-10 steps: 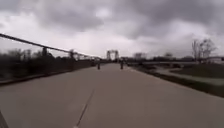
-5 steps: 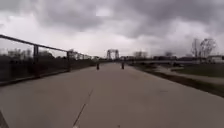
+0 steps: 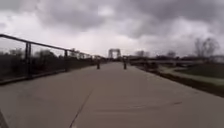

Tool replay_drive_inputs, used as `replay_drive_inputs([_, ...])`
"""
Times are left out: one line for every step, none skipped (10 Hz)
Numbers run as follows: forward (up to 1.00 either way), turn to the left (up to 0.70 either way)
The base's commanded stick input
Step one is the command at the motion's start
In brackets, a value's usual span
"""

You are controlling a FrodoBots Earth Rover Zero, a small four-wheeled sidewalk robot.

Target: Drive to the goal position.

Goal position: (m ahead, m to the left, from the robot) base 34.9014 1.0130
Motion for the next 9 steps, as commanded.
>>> replay_drive_inputs([1.0,0.0])
replay_drive_inputs([1.0,0.0])
replay_drive_inputs([1.0,0.0])
replay_drive_inputs([1.0,0.0])
replay_drive_inputs([1.0,0.0])
replay_drive_inputs([1.0,0.0])
replay_drive_inputs([1.0,0.0])
replay_drive_inputs([1.0,0.0])
replay_drive_inputs([1.0,0.0])
